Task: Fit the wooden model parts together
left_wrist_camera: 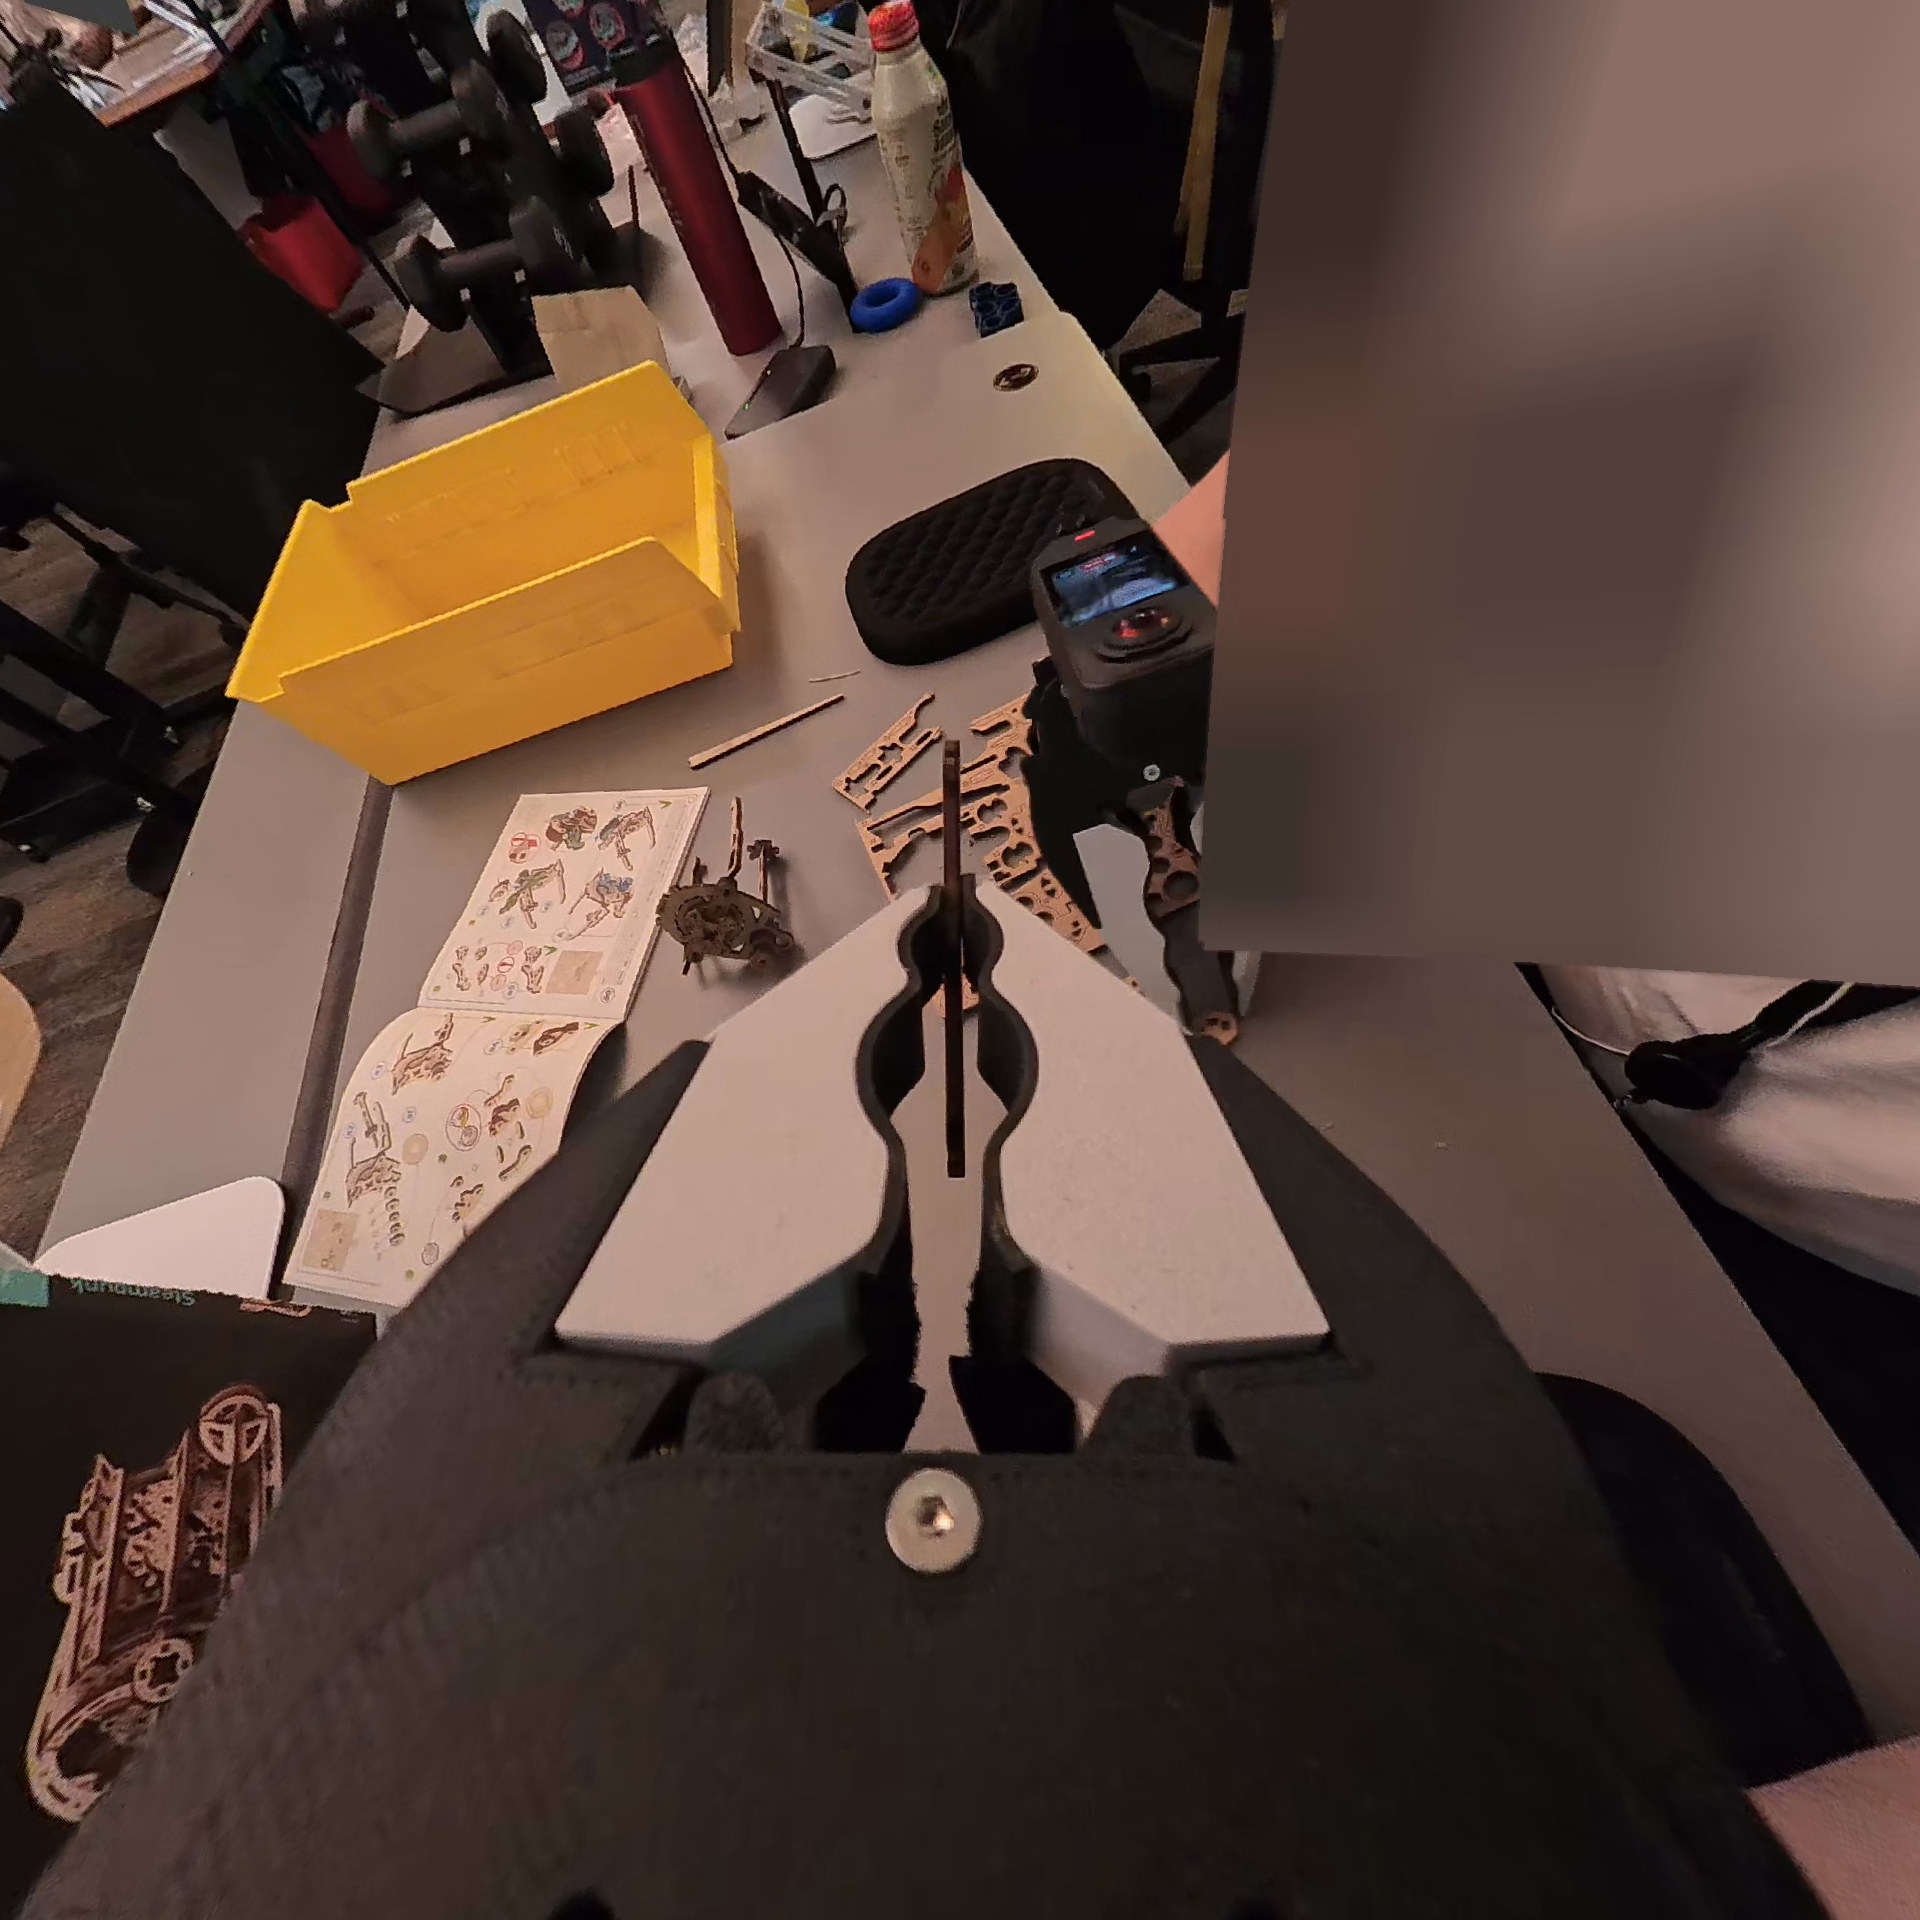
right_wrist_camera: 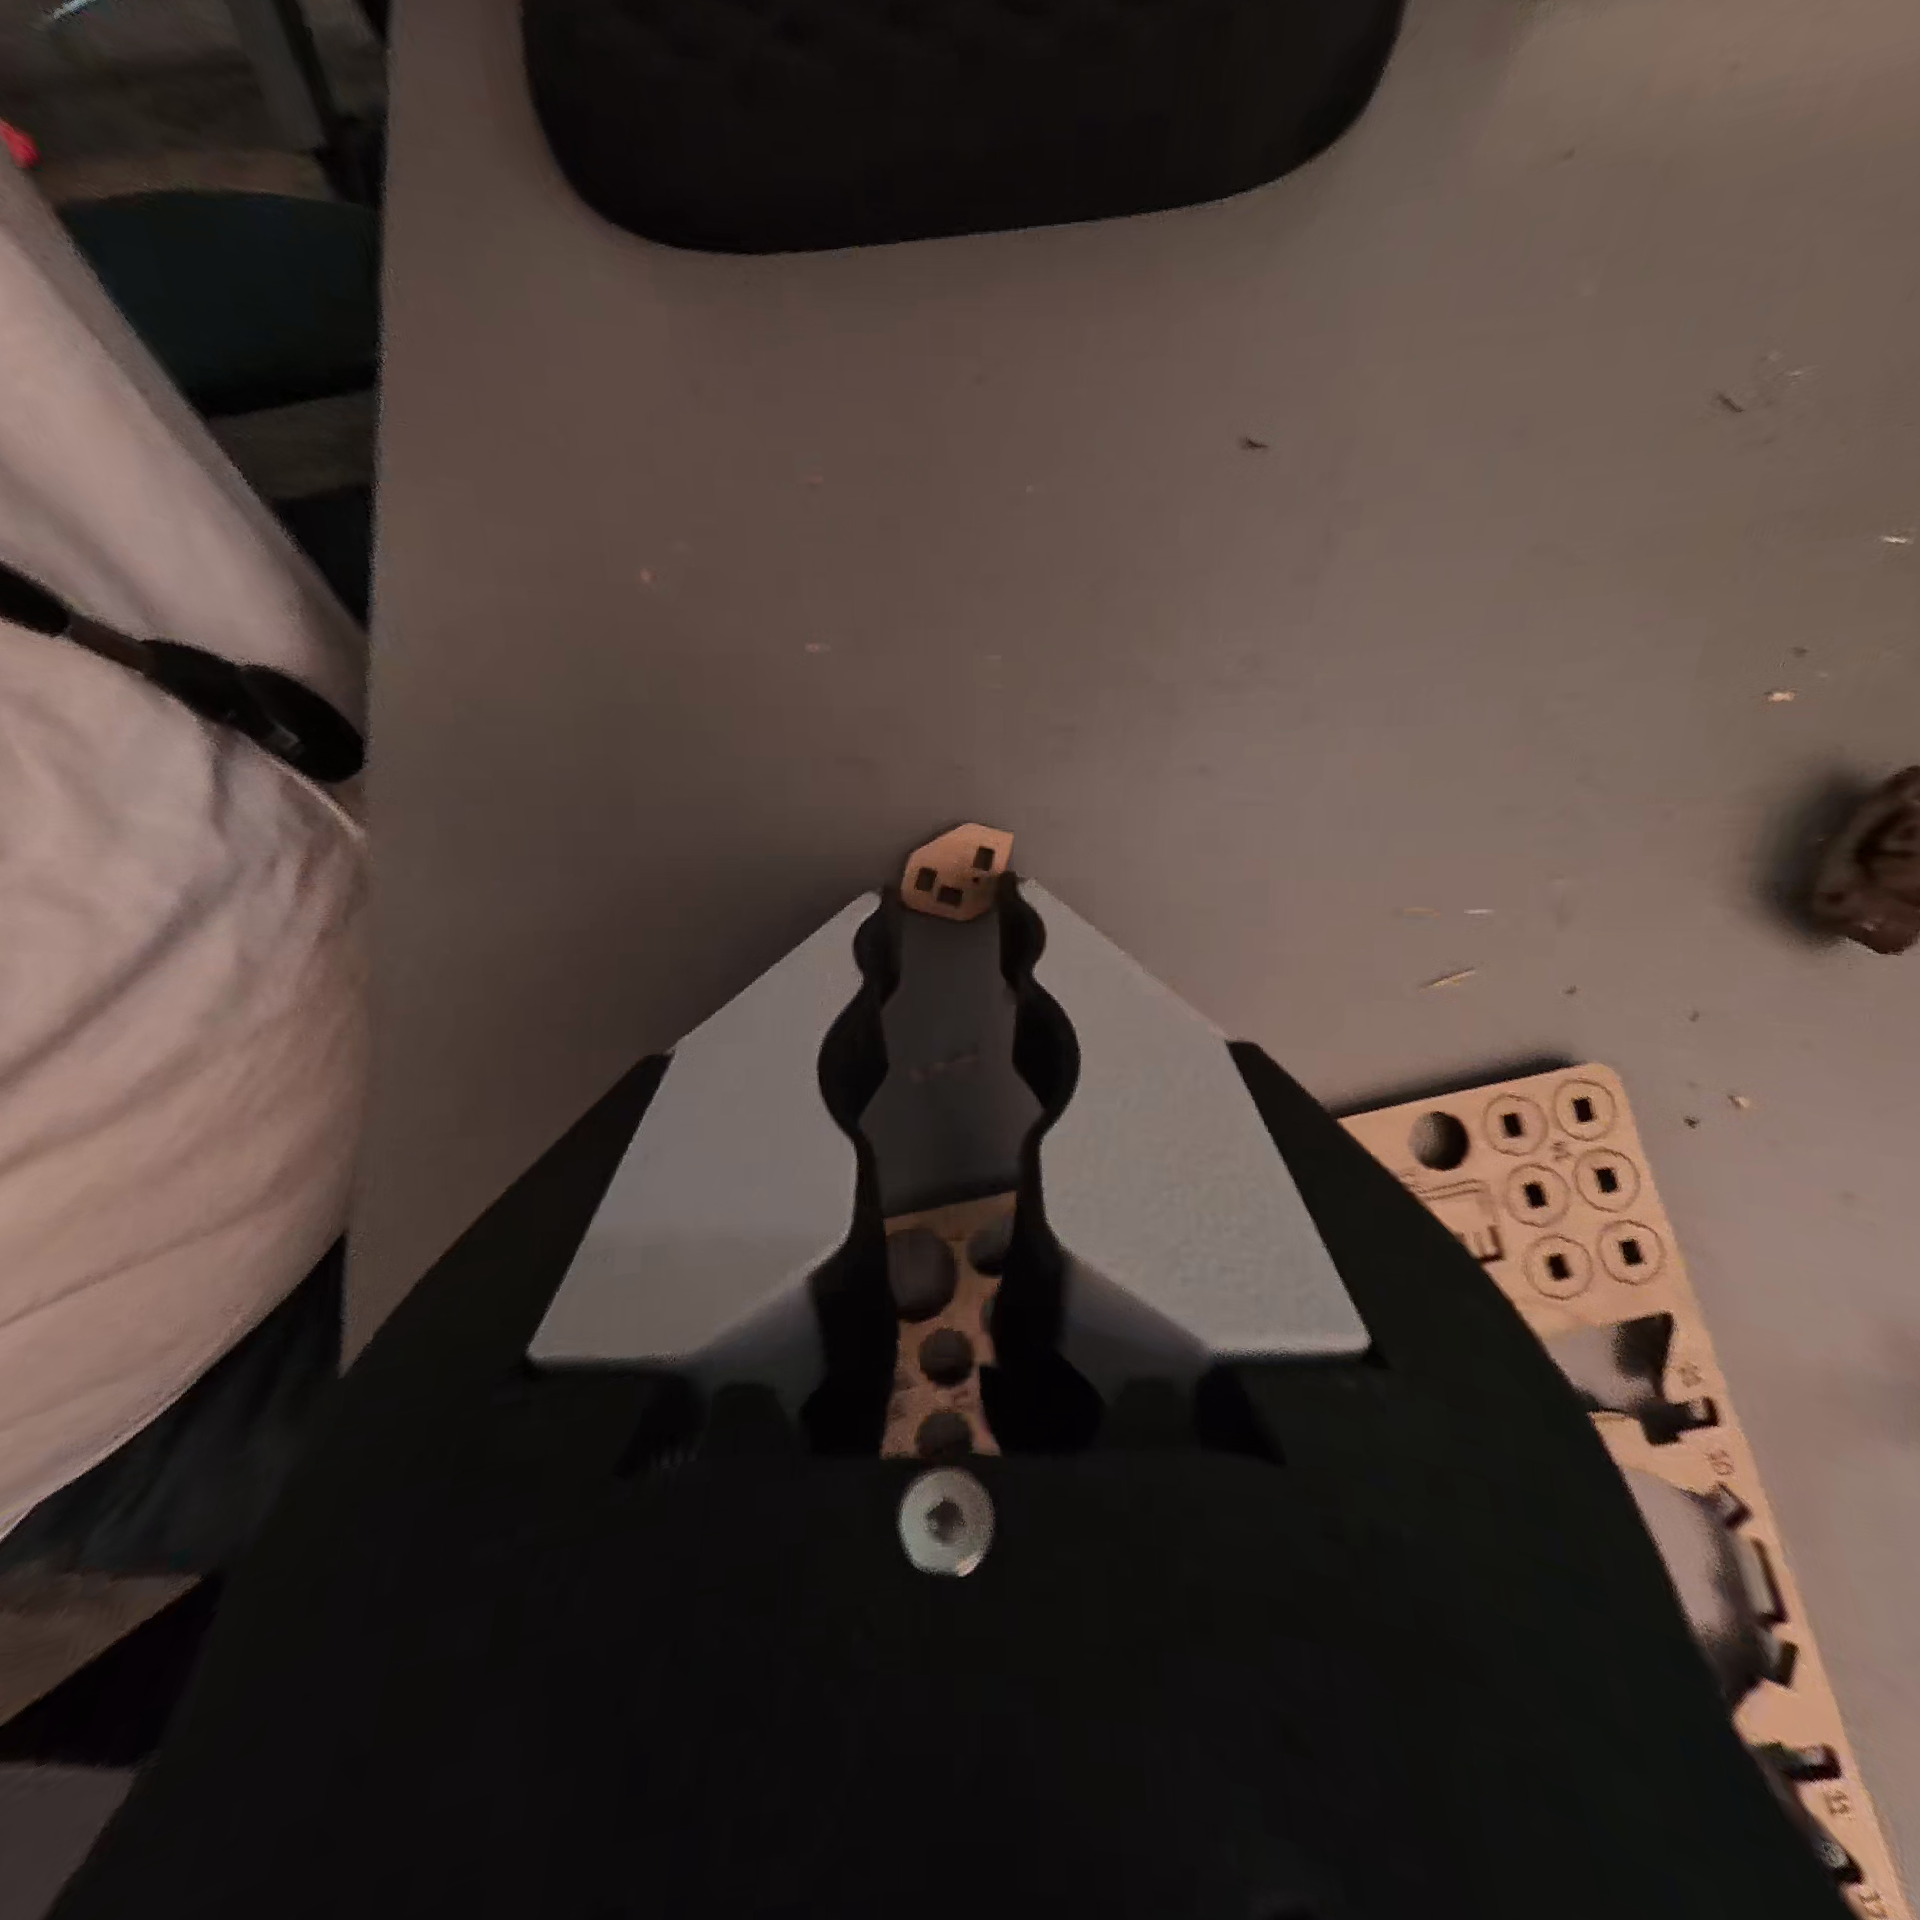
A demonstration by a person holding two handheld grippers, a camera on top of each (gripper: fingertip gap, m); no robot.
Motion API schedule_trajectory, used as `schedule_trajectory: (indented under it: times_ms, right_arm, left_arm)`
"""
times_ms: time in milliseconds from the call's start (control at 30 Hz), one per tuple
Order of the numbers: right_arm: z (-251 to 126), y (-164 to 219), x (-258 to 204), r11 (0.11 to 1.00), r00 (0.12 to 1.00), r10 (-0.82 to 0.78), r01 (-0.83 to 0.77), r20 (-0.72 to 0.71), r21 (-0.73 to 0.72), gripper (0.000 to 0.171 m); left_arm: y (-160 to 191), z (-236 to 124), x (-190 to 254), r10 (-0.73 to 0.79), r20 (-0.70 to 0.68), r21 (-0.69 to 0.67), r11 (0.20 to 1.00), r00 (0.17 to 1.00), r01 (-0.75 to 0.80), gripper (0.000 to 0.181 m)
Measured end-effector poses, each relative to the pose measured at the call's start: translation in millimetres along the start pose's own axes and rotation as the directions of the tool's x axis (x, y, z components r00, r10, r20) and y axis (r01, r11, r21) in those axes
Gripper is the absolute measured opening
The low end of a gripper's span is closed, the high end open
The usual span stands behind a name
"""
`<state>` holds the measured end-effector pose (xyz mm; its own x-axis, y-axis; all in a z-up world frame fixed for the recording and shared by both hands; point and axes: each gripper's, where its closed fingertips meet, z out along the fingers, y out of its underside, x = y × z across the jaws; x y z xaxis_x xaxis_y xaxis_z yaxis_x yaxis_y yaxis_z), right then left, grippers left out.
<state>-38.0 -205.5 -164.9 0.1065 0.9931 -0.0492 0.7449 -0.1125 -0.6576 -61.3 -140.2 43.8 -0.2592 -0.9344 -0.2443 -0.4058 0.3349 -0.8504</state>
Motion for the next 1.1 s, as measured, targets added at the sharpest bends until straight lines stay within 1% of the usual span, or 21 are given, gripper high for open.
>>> schedule_trajectory:
  times_ms: [67,233,300,400,500,600,700,767,833,933,967,1100]
  right_arm:
    - [2.0,-3.9,12.1,0.999,0.999,0.023,-0.021,-0.041,0.037,0.018]
    - [6.1,-14.2,53.0,0.986,0.976,0.142,-0.126,-0.162,0.105,0.017]
    - [3.5,-17.5,68.2,0.982,0.961,0.166,-0.142,-0.219,0.122,0.017]
    - [-4.1,-24.1,85.2,0.974,0.945,0.201,-0.166,-0.257,0.154,0.017]
    - [-16.4,-27.9,102.7,0.961,0.927,0.249,-0.201,-0.279,0.190,0.017]
    - [-29.0,-29.0,121.1,0.946,0.905,0.291,-0.224,-0.311,0.234,0.017]
    - [-36.1,-29.8,132.8,0.922,0.880,0.338,-0.238,-0.334,0.307,0.017]
    - [-35.5,-25.5,131.2,0.914,0.876,0.363,-0.270,-0.316,0.303,0.017]
    - [-37.4,-20.7,129.6,0.913,0.871,0.369,-0.274,-0.323,0.303,0.017]
    - [-36.8,-6.4,132.4,0.927,0.860,0.353,-0.269,-0.368,0.260,0.017]
    - [-36.5,-4.7,132.8,0.925,0.860,0.361,-0.279,-0.362,0.259,0.017]
    - [-35.4,-8.7,127.5,0.884,0.863,0.433,-0.350,-0.259,0.311,0.017]
  left_arm:
    - [3.0,3.4,-1.8,-0.008,-0.002,-0.012,1.000,1.000,0.008,0.000]
    - [14.8,9.2,-14.4,-0.053,0.027,-0.045,0.998,0.998,0.054,0.000]
    - [23.9,9.6,-24.9,-0.081,0.070,-0.074,0.993,0.994,0.086,0.000]
    - [46.5,8.5,-52.6,-0.166,0.199,-0.139,0.971,0.966,0.196,0.000]
    - [67.3,14.8,-73.4,-0.310,0.260,-0.139,0.925,0.915,0.353,0.000]
    - [94.3,28.4,-88.2,-0.459,0.285,-0.138,0.849,0.841,0.510,0.000]
    - [127.8,41.7,-98.7,-0.539,0.330,-0.179,0.770,0.775,0.612,0.000]
    - [137.8,51.6,-101.5,-0.574,0.325,-0.172,0.745,0.752,0.644,0.000]
    - [140.1,61.3,-99.7,-0.605,0.293,-0.163,0.731,0.740,0.662,0.000]
    - [144.9,71.9,-93.7,-0.614,0.267,-0.196,0.720,0.742,0.666,0.000]
    - [146.4,74.7,-91.5,-0.611,0.263,-0.210,0.719,0.746,0.663,0.000]
    - [149.3,81.9,-84.7,-0.604,0.248,-0.249,0.716,0.757,0.652,0.000]
